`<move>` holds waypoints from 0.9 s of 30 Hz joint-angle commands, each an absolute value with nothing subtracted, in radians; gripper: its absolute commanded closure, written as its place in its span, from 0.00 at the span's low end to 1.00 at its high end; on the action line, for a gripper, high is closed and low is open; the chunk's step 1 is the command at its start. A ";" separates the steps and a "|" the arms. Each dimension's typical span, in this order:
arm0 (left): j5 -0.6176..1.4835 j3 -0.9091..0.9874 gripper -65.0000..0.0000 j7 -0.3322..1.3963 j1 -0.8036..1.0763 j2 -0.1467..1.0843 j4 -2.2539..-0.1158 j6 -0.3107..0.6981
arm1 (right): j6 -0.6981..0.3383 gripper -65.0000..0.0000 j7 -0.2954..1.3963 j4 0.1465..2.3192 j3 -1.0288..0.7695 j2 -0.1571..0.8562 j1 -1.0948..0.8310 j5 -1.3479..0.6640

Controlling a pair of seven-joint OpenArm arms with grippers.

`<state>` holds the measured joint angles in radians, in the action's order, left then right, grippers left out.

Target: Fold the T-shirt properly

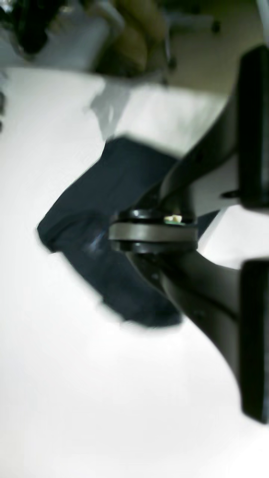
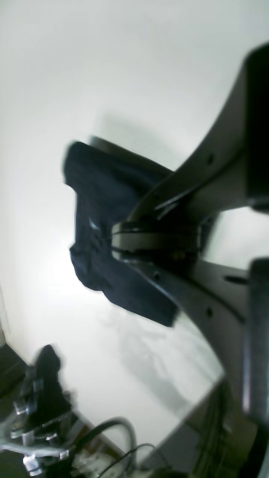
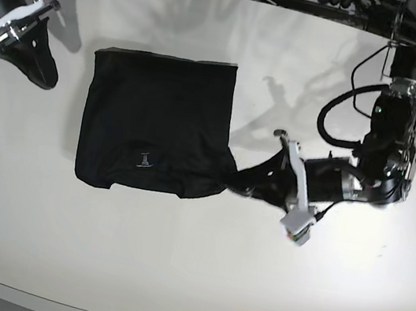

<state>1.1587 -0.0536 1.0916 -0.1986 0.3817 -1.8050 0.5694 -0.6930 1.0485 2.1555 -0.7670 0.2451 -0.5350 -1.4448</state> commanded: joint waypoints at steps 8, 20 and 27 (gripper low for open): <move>1.300 0.295 1.00 1.117 0.265 0.380 -2.156 0.579 | -0.698 1.00 1.161 2.298 -1.003 0.162 -0.745 -1.484; 1.344 0.526 1.00 1.176 0.940 0.375 -2.356 0.560 | -0.698 1.00 1.246 2.356 -1.100 0.073 -1.067 -1.484; 1.206 0.524 1.00 1.179 1.203 0.352 -2.356 0.600 | -0.698 1.00 1.374 2.327 -1.064 0.030 -1.209 -1.484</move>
